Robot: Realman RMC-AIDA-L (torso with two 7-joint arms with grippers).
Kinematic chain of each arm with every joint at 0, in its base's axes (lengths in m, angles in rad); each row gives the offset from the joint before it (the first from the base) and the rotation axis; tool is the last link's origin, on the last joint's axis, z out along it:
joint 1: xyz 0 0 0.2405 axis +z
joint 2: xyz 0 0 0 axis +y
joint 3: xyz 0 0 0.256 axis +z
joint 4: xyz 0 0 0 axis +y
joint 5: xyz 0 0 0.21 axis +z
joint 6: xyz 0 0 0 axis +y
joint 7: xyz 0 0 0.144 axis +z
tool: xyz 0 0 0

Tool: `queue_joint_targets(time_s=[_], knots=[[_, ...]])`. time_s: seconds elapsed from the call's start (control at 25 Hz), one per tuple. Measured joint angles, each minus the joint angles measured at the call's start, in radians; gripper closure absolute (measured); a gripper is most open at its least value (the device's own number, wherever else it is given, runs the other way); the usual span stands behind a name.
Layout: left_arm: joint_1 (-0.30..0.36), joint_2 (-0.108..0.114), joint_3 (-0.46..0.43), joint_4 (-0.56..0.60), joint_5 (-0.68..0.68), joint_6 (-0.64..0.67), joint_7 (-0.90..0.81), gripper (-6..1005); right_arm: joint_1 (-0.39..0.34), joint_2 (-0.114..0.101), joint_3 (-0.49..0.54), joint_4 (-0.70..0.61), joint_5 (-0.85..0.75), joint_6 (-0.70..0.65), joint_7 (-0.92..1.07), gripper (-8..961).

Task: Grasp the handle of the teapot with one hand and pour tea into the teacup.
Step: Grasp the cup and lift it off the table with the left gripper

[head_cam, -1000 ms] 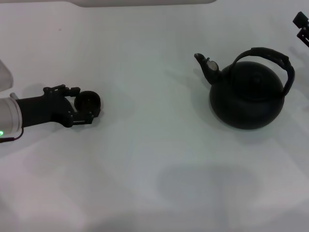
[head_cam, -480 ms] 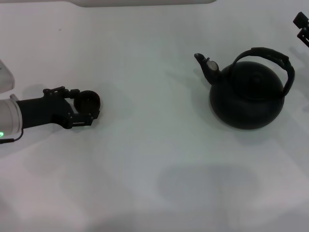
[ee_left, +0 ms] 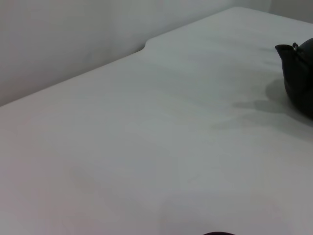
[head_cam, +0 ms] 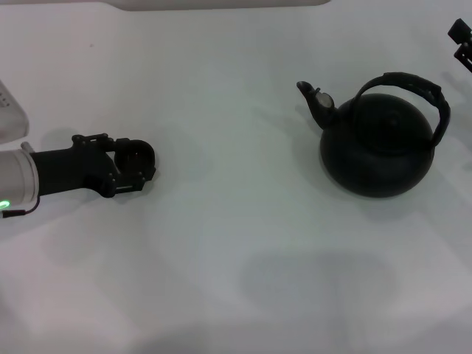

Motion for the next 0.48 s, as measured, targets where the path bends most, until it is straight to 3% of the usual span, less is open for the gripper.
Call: queue_joint_targets(time_s=[0.12, 0.48], knots=[[0.000, 0.000, 0.000, 0.000, 0.000, 0.000, 0.000, 281, 0.000, 0.000, 0.000, 0.000, 0.000, 0.002, 0.000, 205], [0.000, 0.000, 0.009, 0.008, -0.002, 0.013, -0.001, 277, -0.001, 0.000, 0.000, 0.000, 0.000, 0.004, 0.000, 204]])
